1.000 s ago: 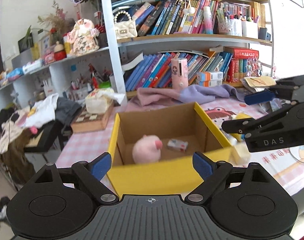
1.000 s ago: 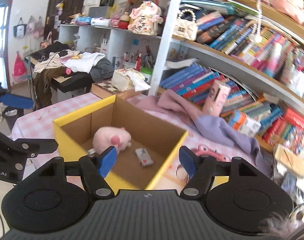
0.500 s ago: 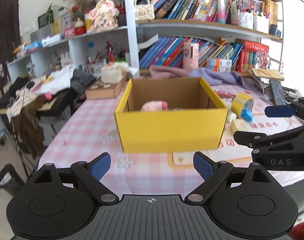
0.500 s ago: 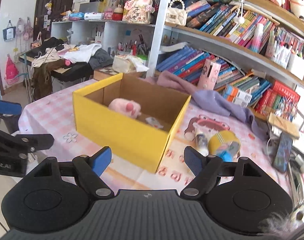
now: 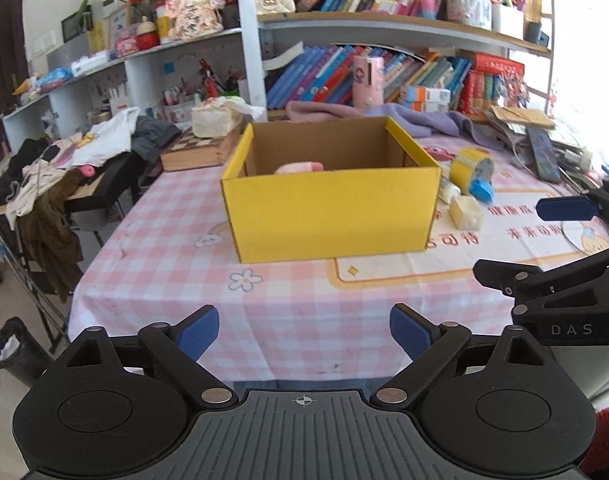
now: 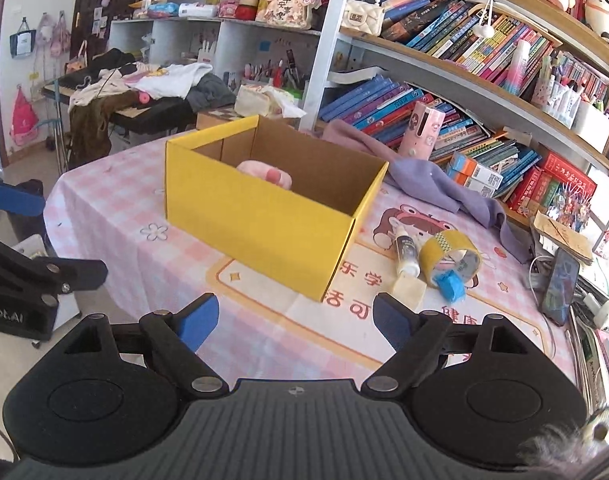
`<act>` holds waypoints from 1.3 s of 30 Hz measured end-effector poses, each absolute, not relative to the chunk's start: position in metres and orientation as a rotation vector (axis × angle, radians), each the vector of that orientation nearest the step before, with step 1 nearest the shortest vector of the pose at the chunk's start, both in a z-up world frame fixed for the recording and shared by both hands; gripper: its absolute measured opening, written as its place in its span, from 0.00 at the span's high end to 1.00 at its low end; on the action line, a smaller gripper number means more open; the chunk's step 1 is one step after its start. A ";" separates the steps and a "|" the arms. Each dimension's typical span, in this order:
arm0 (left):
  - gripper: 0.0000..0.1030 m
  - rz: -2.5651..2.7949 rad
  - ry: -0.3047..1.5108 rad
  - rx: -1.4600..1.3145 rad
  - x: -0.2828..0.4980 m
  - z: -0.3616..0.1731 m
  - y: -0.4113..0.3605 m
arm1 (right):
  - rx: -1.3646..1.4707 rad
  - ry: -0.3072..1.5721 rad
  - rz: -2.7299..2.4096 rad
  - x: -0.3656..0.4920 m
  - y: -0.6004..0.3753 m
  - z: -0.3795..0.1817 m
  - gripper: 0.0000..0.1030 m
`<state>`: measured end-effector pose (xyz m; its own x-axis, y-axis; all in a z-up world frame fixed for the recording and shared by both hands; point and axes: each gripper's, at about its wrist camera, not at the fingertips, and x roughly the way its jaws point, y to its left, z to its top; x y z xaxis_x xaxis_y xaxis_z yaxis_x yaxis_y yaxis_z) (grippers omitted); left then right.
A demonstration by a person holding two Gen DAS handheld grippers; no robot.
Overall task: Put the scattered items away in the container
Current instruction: 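Withdraw both tools from the box toward the remaining items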
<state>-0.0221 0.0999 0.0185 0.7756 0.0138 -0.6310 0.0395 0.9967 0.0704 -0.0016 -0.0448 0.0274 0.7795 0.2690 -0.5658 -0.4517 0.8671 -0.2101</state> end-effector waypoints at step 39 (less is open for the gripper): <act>0.07 -0.183 0.803 0.082 0.010 -0.009 0.026 | -0.294 0.705 0.237 0.005 -0.119 0.007 0.15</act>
